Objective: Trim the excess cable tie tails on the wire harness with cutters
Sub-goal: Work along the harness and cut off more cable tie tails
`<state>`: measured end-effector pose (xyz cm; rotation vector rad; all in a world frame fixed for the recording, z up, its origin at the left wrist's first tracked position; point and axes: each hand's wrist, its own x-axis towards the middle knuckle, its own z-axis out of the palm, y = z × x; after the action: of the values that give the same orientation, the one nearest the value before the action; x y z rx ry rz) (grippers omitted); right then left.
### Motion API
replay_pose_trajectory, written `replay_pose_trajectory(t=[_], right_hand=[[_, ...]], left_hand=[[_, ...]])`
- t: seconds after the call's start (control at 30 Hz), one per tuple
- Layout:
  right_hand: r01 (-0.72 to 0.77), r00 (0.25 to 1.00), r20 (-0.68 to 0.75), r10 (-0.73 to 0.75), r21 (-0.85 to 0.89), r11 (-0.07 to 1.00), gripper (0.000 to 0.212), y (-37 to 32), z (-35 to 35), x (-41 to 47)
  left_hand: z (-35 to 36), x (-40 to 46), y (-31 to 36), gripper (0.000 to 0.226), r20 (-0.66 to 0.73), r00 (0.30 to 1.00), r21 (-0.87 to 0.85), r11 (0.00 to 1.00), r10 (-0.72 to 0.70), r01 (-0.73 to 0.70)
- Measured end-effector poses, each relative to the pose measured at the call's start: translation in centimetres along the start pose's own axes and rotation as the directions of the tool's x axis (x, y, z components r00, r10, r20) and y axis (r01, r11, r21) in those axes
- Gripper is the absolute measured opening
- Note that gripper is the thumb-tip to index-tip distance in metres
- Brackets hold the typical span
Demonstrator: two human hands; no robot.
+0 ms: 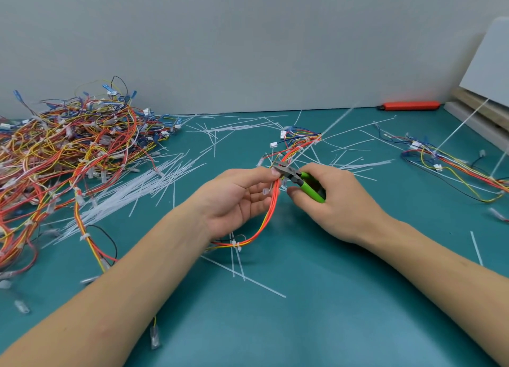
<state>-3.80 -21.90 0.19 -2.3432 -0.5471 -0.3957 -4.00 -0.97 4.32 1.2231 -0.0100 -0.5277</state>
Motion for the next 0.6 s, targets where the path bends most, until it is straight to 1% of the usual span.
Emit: replay_pose_trajectory(t=[0.17, 0.33, 0.5, 0.6], right_hand=[[-0.002, 1.0, 0.006, 0.002, 0.01, 1.0, 0.025, 0.24, -0.11, -0.1], [-0.035, 0.999, -0.006, 0.035, 0.018, 0.999, 0.04, 0.32, -0.06, -0.2], [-0.027, 1.0, 0.0, 0.027, -0.012, 1.0, 0.036, 0.39, -0.15, -0.26], [0.004, 1.0, -0.016, -0.004, -0.023, 1.0, 0.026, 0.32, -0.11, -0.09]], left_hand=[[-0.01, 0.06, 0.01, 0.005, 0.003, 1.0, -0.01, 1.0, -0.009, 0.009], [-0.1, -0.02, 0.08, 0.006, -0.005, 1.0, -0.017, 1.0, -0.025, 0.025], [0.13, -0.1, 0.1, 0.006, -0.009, 0.999, -0.031, 0.999, -0.034, 0.034], [0.16, -0.12, 0.11, 0.006, -0.017, 0.999, -0.033, 0.999, -0.031, 0.031]])
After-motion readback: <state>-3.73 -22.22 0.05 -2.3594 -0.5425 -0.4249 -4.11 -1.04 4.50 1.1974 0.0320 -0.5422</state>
